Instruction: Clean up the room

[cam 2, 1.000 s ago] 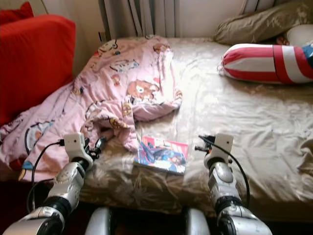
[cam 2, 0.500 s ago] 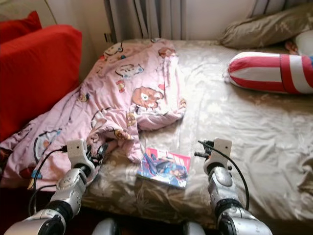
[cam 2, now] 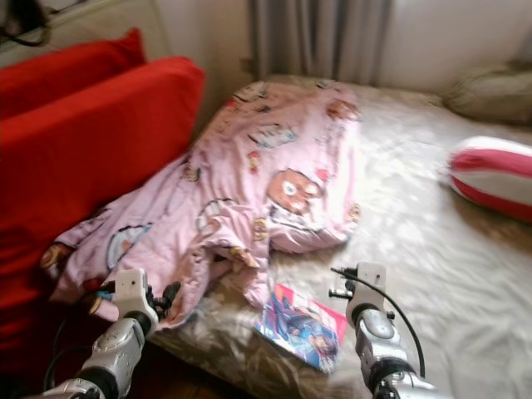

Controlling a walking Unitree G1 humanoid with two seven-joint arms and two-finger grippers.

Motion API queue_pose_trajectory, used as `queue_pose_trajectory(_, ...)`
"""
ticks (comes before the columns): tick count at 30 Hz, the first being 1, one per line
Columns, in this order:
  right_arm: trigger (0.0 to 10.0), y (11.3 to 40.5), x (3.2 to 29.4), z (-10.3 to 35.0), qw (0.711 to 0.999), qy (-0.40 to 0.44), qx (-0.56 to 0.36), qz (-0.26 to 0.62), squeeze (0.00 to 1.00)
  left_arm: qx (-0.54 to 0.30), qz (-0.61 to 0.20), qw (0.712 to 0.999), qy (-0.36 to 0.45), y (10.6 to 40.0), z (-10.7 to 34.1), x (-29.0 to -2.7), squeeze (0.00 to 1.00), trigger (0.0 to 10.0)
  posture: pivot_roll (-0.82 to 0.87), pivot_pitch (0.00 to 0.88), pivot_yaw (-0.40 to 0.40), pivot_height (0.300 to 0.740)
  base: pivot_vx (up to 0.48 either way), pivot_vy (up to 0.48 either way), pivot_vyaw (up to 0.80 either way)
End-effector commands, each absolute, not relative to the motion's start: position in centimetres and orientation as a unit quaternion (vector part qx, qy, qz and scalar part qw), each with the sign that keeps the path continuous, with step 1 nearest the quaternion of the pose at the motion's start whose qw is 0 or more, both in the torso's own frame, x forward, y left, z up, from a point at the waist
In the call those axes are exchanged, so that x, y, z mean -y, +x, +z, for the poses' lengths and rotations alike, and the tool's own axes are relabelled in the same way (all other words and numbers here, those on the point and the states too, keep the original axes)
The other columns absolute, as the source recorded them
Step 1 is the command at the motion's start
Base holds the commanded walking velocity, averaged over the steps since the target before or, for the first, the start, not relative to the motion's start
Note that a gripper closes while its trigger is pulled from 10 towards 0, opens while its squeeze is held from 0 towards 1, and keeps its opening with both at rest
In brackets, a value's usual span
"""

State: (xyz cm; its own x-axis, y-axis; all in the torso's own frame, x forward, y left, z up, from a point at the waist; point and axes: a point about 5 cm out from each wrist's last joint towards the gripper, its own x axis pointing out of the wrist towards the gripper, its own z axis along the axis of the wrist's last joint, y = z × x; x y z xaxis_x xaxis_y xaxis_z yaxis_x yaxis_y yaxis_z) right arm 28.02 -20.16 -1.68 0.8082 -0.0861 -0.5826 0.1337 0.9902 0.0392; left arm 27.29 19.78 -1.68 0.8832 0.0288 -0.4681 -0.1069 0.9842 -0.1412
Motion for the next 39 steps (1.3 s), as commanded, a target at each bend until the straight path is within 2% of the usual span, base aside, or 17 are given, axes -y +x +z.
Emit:
queue_pose_trajectory(1, 10.0, 26.3, 19.9, -3.3, 0.936, 0.038, -0.346, -0.059, 0.0, -0.28, 0.041, 0.956, -0.072, 25.7, -3.1, -20.2, 0.0, 10.0, 0.03, 0.0, -0.012, 0.727, 0.0, 0.0, 0.0)
queue_pose_trajectory(8, 10.0, 23.3, 20.3, -5.5, 0.913, 0.04, -0.398, -0.073, 0.0, -0.344, 0.06, 0.934, -0.071, 22.1, -5.6, -21.0, 0.0, 10.0, 0.03, 0.0, -0.01, 0.727, 0.0, 0.0, 0.0)
queue_pose_trajectory(13, 10.0, 21.9, 20.7, -6.2, 0.904, 0.041, -0.417, -0.087, 0.0, -0.367, 0.065, 0.925, -0.068, 21.1, -6.2, -21.4, 0.0, 10.0, 0.04, 0.0, -0.011, 0.727, 0.0, 0.0, 0.0)
queue_pose_trajectory(19, 10.0, 21.7, 20.6, -6.4, 0.902, 0.045, -0.42, -0.092, 0.0, -0.376, 0.068, 0.922, -0.065, 20.9, -6.3, -21.6, 0.0, 10.0, 0.03, 0.0, 0.006, 0.727, 0.0, 0.0, 0.0)
queue_pose_trajectory(24, 10.0, 22.9, 19.9, -5.7, 0.91, 0.041, -0.406, -0.074, 0.0, -0.376, 0.065, 0.922, -0.062, 22.1, -5.8, -21.2, 0.0, 10.0, 0.02, 0.0, 0.019, 0.727, 0.0, 0.0, 0.0)
queue_pose_trajectory(39, 10.0, 23.1, 19.5, -5.7, 0.907, 0.028, -0.416, -0.055, 0.0, -0.373, 0.071, 0.923, -0.061, 22.9, -5.4, -21.0, 0.0, 10.0, 0.04, 0.0, 0.015, 0.727, 0.0, 0.0, 0.0)
